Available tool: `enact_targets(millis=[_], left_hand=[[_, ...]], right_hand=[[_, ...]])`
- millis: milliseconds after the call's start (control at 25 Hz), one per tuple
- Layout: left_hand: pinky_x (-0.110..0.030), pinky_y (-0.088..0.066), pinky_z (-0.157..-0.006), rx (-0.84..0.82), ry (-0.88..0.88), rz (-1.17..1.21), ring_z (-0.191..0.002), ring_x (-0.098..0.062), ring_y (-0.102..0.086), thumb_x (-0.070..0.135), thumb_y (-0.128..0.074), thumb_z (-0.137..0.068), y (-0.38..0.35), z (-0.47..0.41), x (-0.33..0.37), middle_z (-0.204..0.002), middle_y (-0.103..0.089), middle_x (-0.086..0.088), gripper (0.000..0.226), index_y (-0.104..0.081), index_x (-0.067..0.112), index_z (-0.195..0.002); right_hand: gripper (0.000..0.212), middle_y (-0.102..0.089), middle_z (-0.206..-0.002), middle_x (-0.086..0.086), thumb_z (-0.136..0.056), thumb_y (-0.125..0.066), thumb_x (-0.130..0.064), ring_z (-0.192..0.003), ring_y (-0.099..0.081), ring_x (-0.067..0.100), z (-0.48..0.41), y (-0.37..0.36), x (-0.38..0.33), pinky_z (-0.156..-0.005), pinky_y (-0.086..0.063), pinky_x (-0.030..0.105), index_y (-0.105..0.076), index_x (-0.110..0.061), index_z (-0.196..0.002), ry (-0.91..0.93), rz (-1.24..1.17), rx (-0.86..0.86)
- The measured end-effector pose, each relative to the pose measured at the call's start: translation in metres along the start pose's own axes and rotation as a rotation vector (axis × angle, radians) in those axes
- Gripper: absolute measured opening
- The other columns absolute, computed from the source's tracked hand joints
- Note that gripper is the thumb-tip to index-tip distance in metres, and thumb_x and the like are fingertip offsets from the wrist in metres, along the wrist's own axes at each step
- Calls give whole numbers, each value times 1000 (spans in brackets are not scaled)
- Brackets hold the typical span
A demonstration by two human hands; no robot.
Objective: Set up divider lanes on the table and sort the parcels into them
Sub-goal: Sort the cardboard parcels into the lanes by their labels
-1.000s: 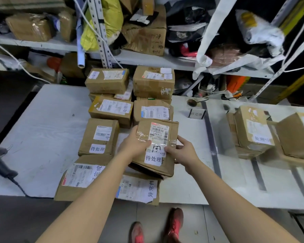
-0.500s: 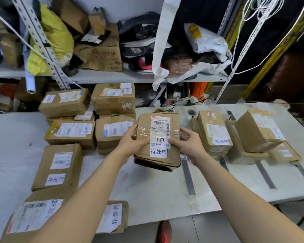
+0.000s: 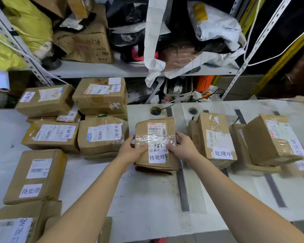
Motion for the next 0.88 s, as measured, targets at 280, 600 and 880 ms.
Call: enact_targets(millis=[280, 600, 880], left_hand=[[-44, -58, -92, -13, -10, -7, -100, -14, -68, 39, -84, -80, -14, -11, -7, -108, -68, 15, 73, -49, 37, -144], [-43, -59, -92, -24, -45, -5, -102, -13, -67, 42, -82, -80, -21, -1, -10, -116, -66, 11, 73, -46, 37, -143], [-40, -49, -104, 29, -69, -113, -132, -22, -50, 45, -75, -87, 2, 6, 0, -147, -50, -5, 77, -40, 24, -152]], right_hand=[[46, -71, -113, -11, -92, -70, -15, -103, -70, 14, -9, -4, 17, -87, -62, 43, -54, -33, -131, -114, 90, 20], [38, -63, -95, -18, -92, -70, -18, -86, -64, 7, -1, -1, 17, -66, -55, 28, -50, -37, -119, -142, 238, 80], [63, -68, -118, -6, -89, -73, -25, -102, -67, 16, 4, 9, -21, -75, -51, 27, -47, -22, -146, 14, 346, 180]])
Point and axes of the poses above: each hand's wrist, its own z-axis away from the middle knuckle, its own y-axis out of the back of the hand, x = y × z, the point moved 7 cm from there along -z, towards the middle knuckle
